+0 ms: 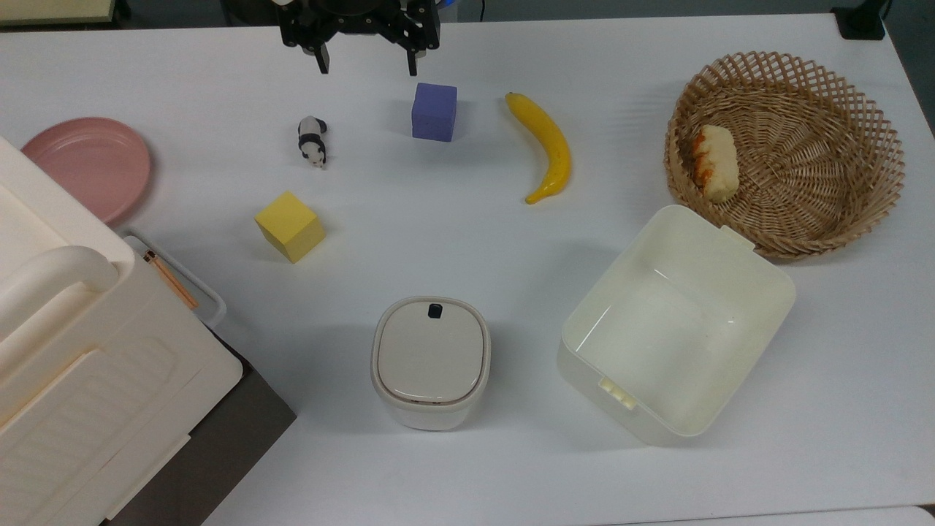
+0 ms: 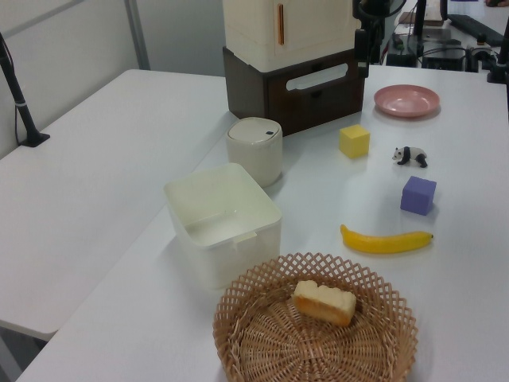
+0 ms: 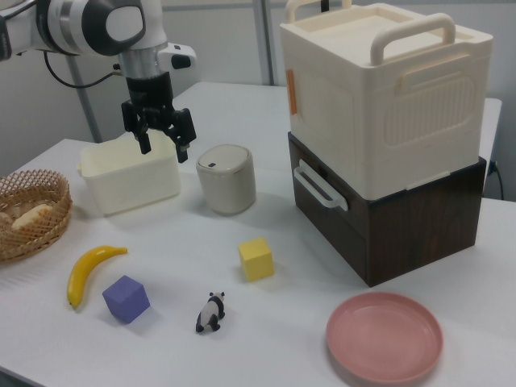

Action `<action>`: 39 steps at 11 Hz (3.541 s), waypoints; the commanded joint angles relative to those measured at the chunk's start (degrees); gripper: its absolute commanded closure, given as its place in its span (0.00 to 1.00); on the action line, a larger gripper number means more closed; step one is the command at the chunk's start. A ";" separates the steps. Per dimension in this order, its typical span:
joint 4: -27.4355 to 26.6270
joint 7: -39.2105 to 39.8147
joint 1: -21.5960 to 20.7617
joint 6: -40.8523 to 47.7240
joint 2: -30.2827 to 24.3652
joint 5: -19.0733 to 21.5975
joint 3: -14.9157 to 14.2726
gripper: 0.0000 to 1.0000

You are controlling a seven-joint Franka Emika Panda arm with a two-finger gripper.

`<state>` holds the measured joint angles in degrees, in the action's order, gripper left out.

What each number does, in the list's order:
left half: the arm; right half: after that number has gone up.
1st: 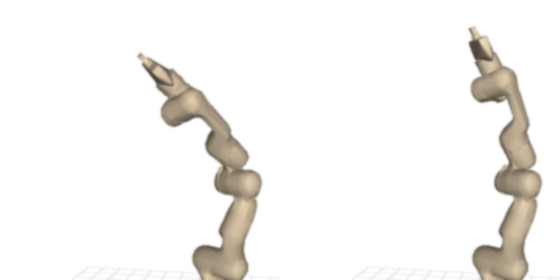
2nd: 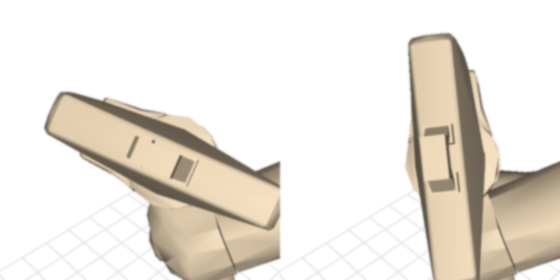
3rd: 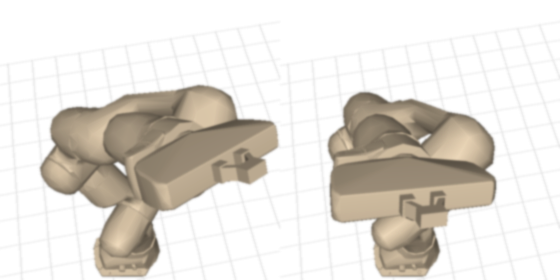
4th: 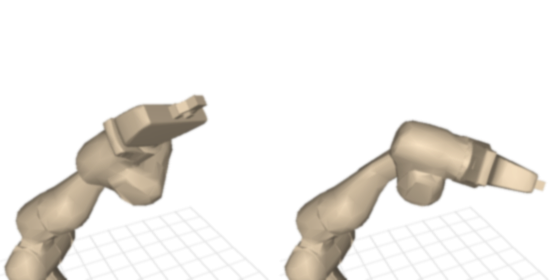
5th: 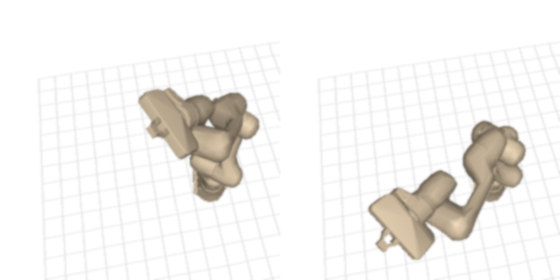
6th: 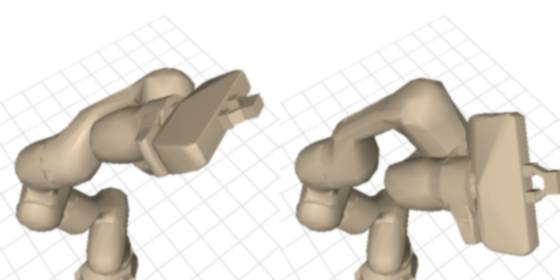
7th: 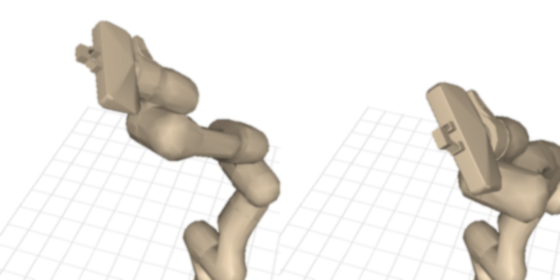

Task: Open the drawer
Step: 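Move the gripper from rest toward the brown drawer unit, then lower the open gripper toward the white drawer handle, then close the gripper on the white handle of the brown drawer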

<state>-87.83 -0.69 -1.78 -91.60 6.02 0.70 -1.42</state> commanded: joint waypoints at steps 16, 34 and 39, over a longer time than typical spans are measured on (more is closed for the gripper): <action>-0.94 1.48 4.77 -1.21 0.66 -3.42 0.71 0.00; -6.38 50.09 4.07 -35.97 5.48 -12.03 -2.53 0.05; -6.39 43.69 3.89 -51.02 14.18 -19.75 -7.54 0.16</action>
<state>-93.72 46.88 2.98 -137.62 17.55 -14.85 -6.69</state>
